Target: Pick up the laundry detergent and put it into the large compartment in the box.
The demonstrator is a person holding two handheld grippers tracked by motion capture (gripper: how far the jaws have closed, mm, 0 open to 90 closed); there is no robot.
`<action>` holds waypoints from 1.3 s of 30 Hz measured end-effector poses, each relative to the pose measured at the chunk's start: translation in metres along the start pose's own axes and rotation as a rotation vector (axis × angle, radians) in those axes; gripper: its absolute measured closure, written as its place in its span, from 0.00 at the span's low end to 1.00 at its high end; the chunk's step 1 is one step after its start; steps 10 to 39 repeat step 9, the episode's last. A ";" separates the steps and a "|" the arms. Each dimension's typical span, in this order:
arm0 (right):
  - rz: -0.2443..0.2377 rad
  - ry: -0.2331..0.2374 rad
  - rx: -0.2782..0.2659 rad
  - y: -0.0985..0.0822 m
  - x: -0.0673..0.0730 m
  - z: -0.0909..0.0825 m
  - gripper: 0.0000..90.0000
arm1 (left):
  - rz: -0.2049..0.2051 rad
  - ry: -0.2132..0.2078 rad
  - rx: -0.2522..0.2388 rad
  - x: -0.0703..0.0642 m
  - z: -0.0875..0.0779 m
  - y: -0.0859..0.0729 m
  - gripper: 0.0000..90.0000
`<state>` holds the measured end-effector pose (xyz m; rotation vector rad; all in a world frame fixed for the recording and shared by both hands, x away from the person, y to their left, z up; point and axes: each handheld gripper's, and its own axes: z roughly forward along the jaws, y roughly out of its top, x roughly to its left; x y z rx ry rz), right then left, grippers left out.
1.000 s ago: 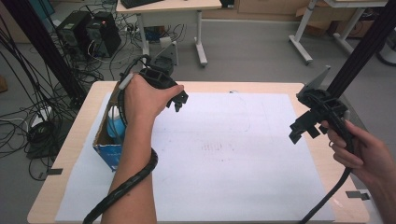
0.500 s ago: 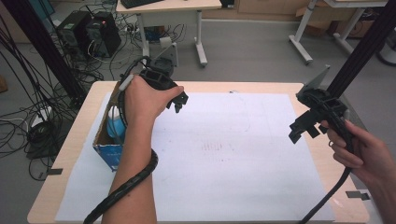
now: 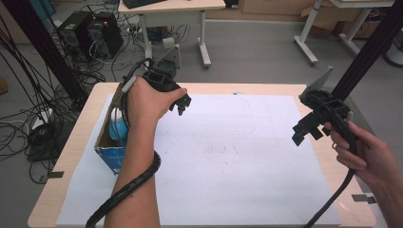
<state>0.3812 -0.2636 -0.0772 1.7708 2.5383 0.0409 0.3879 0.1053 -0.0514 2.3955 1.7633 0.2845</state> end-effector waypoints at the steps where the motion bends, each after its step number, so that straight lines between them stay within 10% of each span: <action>1: 0.001 0.002 -0.001 0.000 0.000 0.000 0.04 | 0.000 0.000 0.000 0.000 0.000 0.000 0.10; 39: 0.001 0.003 0.000 -0.001 -0.002 -0.001 0.04 | 0.002 0.002 -0.007 -0.001 -0.003 -0.001 0.10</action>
